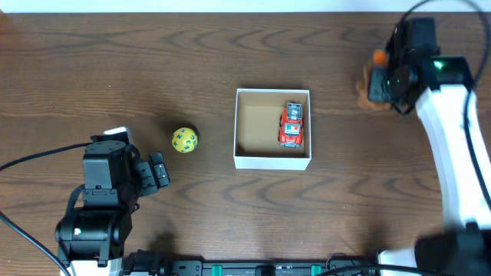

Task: Pack container
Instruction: 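Carry the brown plush into the box beside the truck, release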

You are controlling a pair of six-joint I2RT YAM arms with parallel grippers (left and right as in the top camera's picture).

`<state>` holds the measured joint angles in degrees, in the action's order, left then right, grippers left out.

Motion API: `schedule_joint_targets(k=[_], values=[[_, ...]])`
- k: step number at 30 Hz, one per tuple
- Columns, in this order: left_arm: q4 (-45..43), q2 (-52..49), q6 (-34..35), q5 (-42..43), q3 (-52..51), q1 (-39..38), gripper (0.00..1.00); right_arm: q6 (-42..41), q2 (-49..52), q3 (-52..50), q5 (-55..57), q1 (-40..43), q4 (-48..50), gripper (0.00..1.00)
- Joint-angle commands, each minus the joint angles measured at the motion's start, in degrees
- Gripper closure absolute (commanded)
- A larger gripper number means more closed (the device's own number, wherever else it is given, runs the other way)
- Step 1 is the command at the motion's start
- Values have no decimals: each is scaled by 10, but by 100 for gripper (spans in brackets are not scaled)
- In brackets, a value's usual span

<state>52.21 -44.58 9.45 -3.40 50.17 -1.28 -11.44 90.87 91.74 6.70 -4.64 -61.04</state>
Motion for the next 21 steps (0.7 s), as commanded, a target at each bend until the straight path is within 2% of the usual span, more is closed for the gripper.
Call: schedule_joint_targets(k=[1, 6, 11, 15, 21], values=[[1, 1, 8, -2, 9, 2, 2, -85, -49, 10, -12, -80, 21, 91], [1, 1, 7, -2, 9, 2, 2, -171, -34, 9, -5, -196, 48, 92], [1, 1, 7, -2, 9, 2, 2, -258, 31, 9, -4, -288, 71, 92], [1, 1, 7, -2, 9, 2, 2, -312, 95, 9, 8, -322, 71, 93], [1, 1, 7, -2, 9, 2, 2, -334, 165, 9, 8, -332, 70, 94]])
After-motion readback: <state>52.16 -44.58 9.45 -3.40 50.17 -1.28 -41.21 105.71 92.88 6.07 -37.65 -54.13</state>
